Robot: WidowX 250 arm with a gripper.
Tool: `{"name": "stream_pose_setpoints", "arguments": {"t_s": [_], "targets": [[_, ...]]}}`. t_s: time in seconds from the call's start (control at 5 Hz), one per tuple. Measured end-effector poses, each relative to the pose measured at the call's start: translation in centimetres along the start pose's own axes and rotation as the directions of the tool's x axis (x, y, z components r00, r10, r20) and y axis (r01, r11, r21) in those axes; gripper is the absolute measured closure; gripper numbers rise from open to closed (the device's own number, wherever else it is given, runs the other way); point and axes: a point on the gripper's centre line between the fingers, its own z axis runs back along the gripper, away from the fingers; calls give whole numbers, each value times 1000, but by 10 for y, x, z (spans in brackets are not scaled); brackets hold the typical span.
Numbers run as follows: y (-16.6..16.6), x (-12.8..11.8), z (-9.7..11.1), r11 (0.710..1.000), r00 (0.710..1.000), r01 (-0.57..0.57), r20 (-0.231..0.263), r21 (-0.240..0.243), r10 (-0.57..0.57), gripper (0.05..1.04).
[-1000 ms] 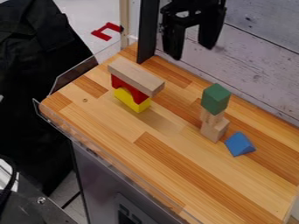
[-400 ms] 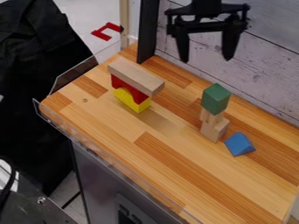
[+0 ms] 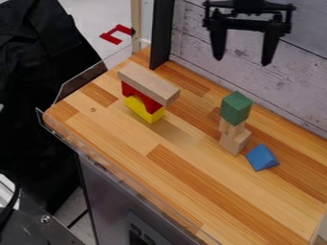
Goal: Put the green cube on top of the rectangle
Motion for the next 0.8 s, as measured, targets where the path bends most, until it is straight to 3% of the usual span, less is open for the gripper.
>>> {"name": "stream_pose_setpoints", "arguments": {"t_s": [0.2,0.4,0.6,0.8], "targets": [[-10,-10,-7,981,979,192,-81,24,-189,84],[-14,-19,-9,973,968,226,-126,47,-218,84],[-9,-31,-27,978,965,200,-182,57,-187,84],[-5,-36,-33,984,975,164,-162,61,-153,84]]}}
